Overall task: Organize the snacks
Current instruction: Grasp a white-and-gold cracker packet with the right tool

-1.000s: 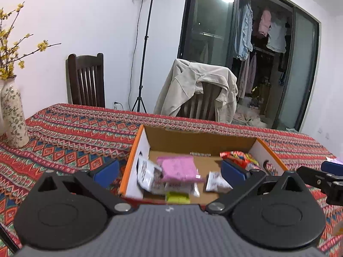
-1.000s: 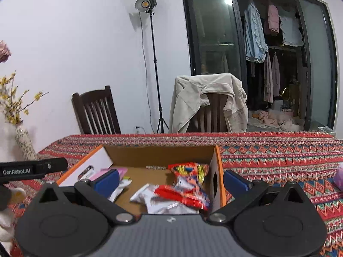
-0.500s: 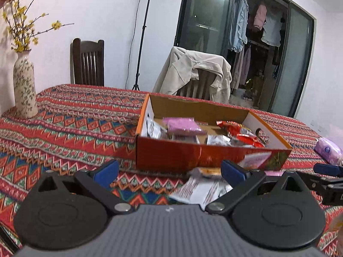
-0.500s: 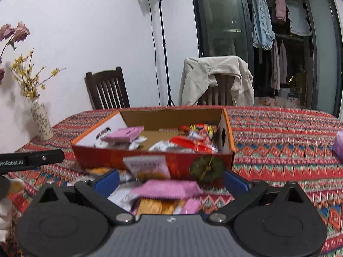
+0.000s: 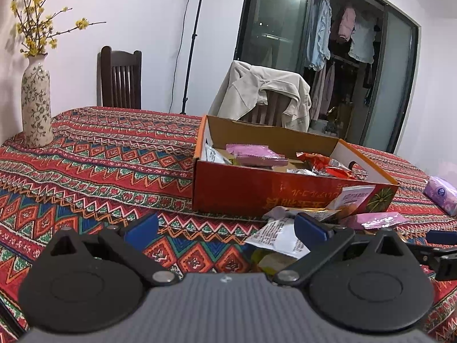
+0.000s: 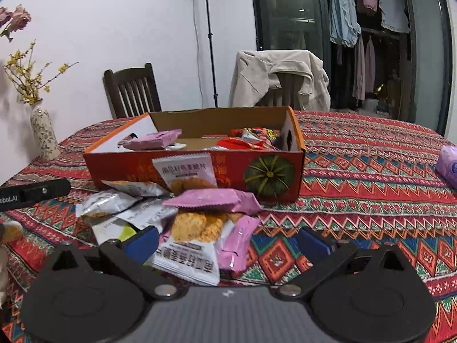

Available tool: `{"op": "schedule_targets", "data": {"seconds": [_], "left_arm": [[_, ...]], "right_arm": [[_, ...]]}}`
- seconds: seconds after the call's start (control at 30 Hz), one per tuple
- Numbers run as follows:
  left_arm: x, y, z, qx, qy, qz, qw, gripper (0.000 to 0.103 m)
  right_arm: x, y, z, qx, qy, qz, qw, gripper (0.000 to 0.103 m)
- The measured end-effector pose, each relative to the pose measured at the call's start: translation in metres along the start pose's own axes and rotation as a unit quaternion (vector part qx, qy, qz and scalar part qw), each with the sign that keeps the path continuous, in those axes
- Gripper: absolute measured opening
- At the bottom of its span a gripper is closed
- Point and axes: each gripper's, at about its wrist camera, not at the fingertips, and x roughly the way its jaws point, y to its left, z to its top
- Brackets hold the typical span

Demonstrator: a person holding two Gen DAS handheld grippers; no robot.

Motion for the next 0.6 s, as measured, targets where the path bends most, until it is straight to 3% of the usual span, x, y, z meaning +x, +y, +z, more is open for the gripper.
{"op": "schedule_targets", "data": {"seconds": [0.4,0.53,0.6], "left_arm": [[0.002,0.007,-0.002,-0.019,0.008,-0.009,0.9997,0.103],[0.002,0.008,-0.003,-0.023,0.008,-0.011,0.9996,0.103],[0.001,0.008,-0.003,-0.024,0.007,-0.012,0.9996,0.103]], "right_arm": [[0.007,0.015,0.008,-0.015,0.000,-0.010,1.000,0.100],[0.020,0.029,0.009,-0.035,0.014,-0.022,0.999,0.088],[0.024,0.034,0.007,-0.044,0.018,-0.024,0.999,0.087]]}}
